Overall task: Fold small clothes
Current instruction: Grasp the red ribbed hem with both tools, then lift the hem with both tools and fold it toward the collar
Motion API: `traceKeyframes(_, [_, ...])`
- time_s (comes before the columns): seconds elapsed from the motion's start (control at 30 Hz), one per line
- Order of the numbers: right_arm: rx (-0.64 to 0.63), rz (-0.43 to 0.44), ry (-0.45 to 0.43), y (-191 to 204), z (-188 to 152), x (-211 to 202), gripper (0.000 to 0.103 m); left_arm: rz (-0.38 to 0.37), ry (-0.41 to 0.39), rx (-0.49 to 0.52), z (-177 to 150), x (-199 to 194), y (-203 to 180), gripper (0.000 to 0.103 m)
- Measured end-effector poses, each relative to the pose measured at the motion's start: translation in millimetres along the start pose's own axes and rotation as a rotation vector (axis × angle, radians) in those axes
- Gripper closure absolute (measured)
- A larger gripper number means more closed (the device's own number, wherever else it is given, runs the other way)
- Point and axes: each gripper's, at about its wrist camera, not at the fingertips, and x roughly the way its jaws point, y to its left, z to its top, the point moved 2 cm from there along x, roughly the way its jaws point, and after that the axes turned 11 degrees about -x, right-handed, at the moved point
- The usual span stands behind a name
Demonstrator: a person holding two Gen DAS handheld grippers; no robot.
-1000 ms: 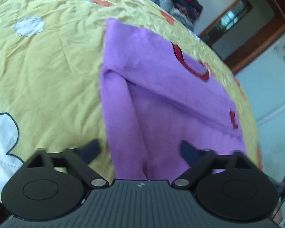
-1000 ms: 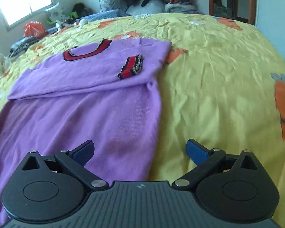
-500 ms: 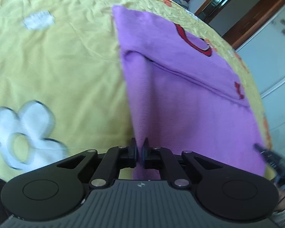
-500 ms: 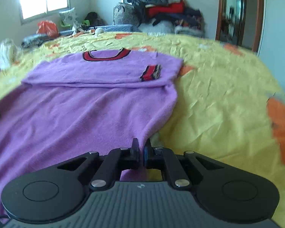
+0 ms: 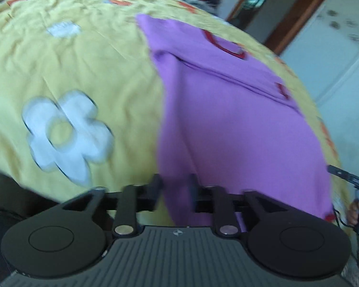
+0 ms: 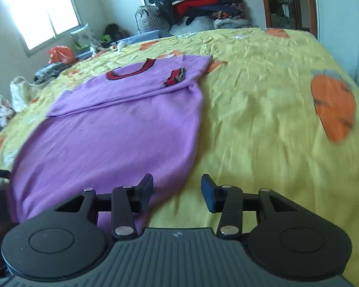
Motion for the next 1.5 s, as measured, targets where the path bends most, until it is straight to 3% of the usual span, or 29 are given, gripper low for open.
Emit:
traceKeyframes(0.07, [-0.011,0.028,0.001,10.2,-16.6,-12.5,0.06,-0.043,0.003,0.005,-24.2,3.6,1.1,0.057])
traceKeyframes(0.23, [-0.042,0.093,-0.02,35.7,-50.6,-32.9,0.059,-0.166,0.055,-0.018,-65.8,27.7,6.6,0.052])
traceKeyframes(0.3, [-0.028,0.136,-0.038,41.4,-58.6,-36.8,0.058,-0.199,0.053,-0.021,-71.5,36.8,4.7,0.036])
traceKeyframes(0.33, [-0.017,0.151,-0.046,44.4,-60.7,-37.4,0.058,-0.218,0.041,-0.027,-72.5,39.9,3.7,0.036])
traceKeyframes(0.37, [-0.01,0.163,-0.055,47.7,-62.0,-36.7,0.058,-0.239,0.034,-0.042,-72.4,42.8,3.4,0.039])
traceKeyframes(0.43, [-0.016,0.158,-0.062,55.2,-63.3,-35.0,0.061,-0.28,0.049,-0.068,-70.2,49.8,2.5,0.065])
traceKeyframes(0.47, [-0.001,0.144,-0.059,56.3,-62.4,-34.0,0.078,-0.268,0.059,-0.068,-68.8,53.0,1.1,0.09])
traceKeyframes(0.5, [0.009,0.14,-0.05,57.1,-62.1,-32.6,0.096,-0.252,0.07,-0.073,-67.6,56.0,1.8,0.1])
traceKeyframes(0.57, [-0.008,0.111,-0.05,59.6,-62.1,-31.5,0.097,-0.271,0.087,-0.107,-65.3,56.9,8.0,0.1])
traceKeyframes(0.77, [-0.184,-0.09,-0.093,75.4,-61.9,-65.8,0.099,-0.294,0.088,-0.095,-68.4,38.2,12.9,0.1])
traceKeyframes(0.93, [-0.093,-0.103,-0.028,55.1,-77.0,-78.6,0.097,-0.306,0.1,-0.089,-71.0,37.0,16.3,0.1])
traceKeyframes(0.97, [-0.069,-0.065,-0.009,52.4,-80.3,-77.6,0.096,-0.319,0.099,-0.095,-72.6,36.5,18.3,0.1])
traceKeyframes(1.03, [-0.02,-0.075,-0.031,48.7,-85.0,-82.6,0.077,-0.334,0.094,-0.128,-75.0,38.8,23.3,0.1])
traceKeyframes(1.1, [0.017,0.0,-0.044,45.4,-86.2,-82.0,0.017,-0.345,0.109,-0.132,-77.7,41.4,25.6,0.098])
traceKeyframes(1.13, [0.024,0.013,-0.066,45.1,-87.1,-82.1,0.01,-0.343,0.116,-0.136,-79.3,43.0,26.7,0.095])
traceKeyframes(1.23, [0.024,0.027,-0.09,42.8,-91.4,-75.8,0.01,-0.363,0.127,-0.142,-84.0,46.1,27.6,0.079])
traceKeyframes(1.3, [0.031,0.045,-0.125,42.4,-95.1,-72.1,0.009,-0.368,0.129,-0.135,-88.2,47.4,27.1,0.062])
traceKeyframes(1.37, [0.012,0.049,-0.138,46.1,-95.0,-68.9,0.008,-0.374,0.124,-0.134,-90.7,49.2,25.0,0.058])
traceKeyframes(1.43, [0.009,0.078,-0.133,49.6,-92.0,-66.5,0.008,-0.384,0.122,-0.132,-92.0,51.4,22.9,0.058])
traceKeyframes(1.47, [0.008,0.085,-0.127,50.5,-90.7,-65.9,0.008,-0.386,0.118,-0.124,-92.4,51.9,21.2,0.066])
traceKeyframes(1.5, [-0.001,0.08,-0.118,52.1,-89.3,-65.4,0.008,-0.384,0.119,-0.117,-92.9,51.9,20.9,0.086])
